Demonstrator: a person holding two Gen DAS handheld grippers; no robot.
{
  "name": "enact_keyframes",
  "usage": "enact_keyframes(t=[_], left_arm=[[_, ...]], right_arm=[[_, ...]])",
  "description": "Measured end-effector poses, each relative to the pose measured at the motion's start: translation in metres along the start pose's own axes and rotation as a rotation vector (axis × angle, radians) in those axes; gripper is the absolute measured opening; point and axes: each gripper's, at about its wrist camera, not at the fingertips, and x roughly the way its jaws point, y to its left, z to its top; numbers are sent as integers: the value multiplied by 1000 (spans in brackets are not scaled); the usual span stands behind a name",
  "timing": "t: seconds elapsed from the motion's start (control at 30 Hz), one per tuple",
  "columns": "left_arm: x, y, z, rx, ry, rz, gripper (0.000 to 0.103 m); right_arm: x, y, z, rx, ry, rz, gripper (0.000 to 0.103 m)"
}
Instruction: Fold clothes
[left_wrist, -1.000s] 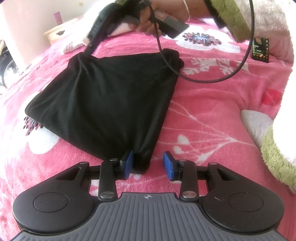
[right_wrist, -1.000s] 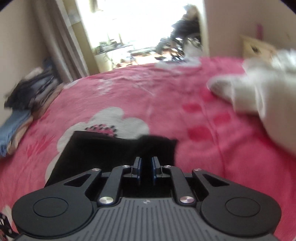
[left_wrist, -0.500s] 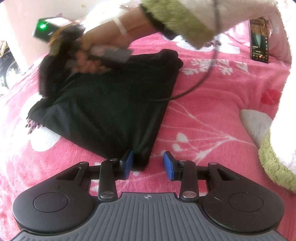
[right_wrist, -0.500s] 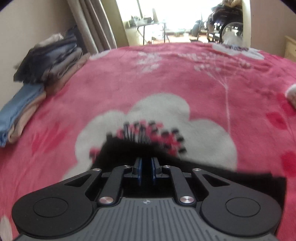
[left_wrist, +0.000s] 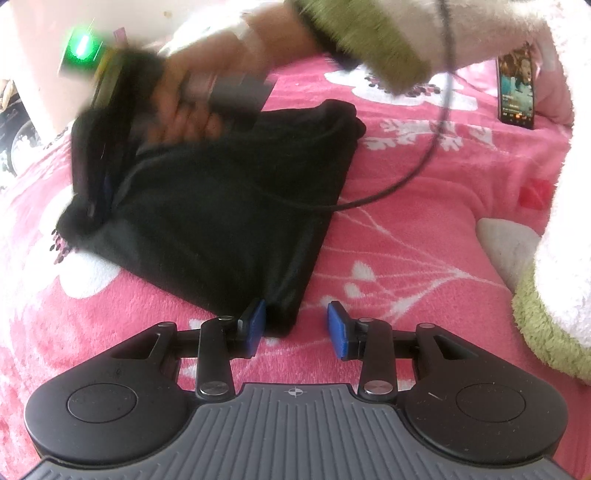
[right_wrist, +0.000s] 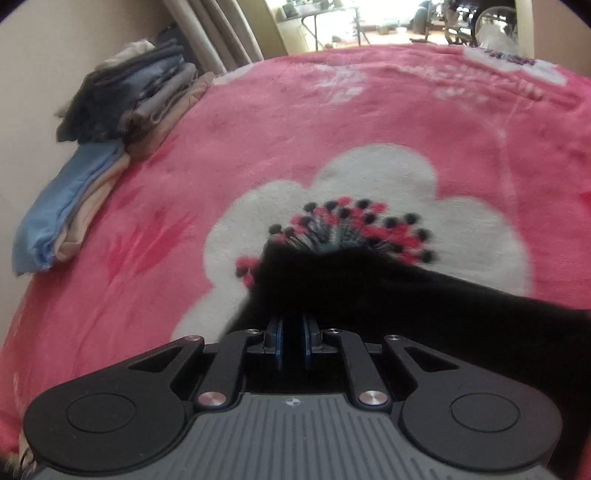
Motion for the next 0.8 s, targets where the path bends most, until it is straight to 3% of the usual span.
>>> enact_keyframes(t=[0.23, 0.43, 0.5, 0.6, 0.7, 0.8], left_arm=[[0, -5, -2, 21, 2, 6, 38], [3, -6, 0, 34, 13, 5, 39], [3, -4, -1, 30, 14, 6, 39], [3, -4, -1, 30, 14, 5, 39], [4, -5, -2, 34, 14, 5, 39], [4, -7, -2, 43, 15, 13, 40]], right_arm=[[9, 10, 0, 52, -92, -8, 8], [-57, 26, -20, 58, -269, 4, 19], [-81, 23, -33, 44, -294, -52, 23], [-108, 0, -51, 53, -282, -193, 24], [-112, -43, -56, 146, -258, -253, 26], [-98, -91, -49, 291, -254, -211, 9]])
